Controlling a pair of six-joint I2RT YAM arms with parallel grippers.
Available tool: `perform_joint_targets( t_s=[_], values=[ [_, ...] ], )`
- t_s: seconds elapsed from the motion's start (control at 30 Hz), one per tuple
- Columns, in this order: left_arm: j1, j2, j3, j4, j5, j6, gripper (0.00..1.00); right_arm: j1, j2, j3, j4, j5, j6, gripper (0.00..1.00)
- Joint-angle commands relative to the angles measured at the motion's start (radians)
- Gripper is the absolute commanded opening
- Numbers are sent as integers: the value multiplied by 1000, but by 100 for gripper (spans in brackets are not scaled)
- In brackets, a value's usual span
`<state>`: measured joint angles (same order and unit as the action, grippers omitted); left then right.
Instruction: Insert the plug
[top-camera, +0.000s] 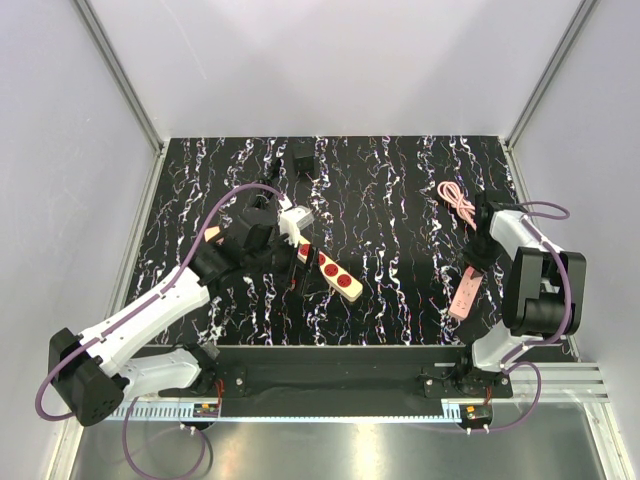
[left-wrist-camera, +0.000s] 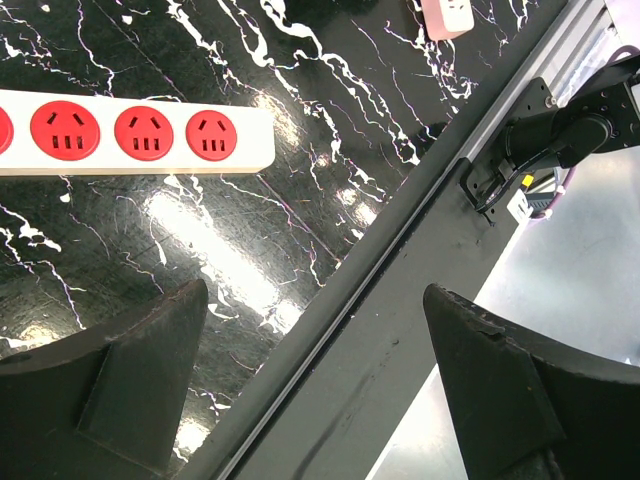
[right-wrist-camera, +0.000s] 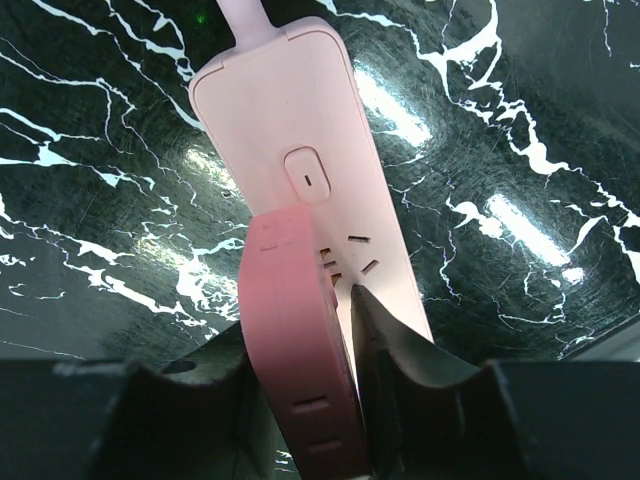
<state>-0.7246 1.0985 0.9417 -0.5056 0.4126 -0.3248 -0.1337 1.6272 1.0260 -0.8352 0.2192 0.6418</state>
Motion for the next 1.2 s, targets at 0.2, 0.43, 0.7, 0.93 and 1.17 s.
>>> perform_joint_targets(
  t_s=[0.2, 0.43, 0.7, 0.93, 1.17],
  values=[
    [-4, -32, 5, 33, -23, 13, 95, -6, 54, 25, -156, -6, -19, 41],
    [-2, -45, 6, 30, -40, 20, 95, -7, 34, 126, -209, 28, -63, 55],
    [-4, -52, 6, 26, -44, 23, 95, -6, 39, 174, -222, 80, -100, 57],
    [-2, -55, 6, 24, -46, 24, 95, -6, 68, 249, -262, 111, -117, 56],
    [-4, -54, 8, 22, -47, 26, 95, -6, 99, 261, -255, 85, -129, 53]
  ],
)
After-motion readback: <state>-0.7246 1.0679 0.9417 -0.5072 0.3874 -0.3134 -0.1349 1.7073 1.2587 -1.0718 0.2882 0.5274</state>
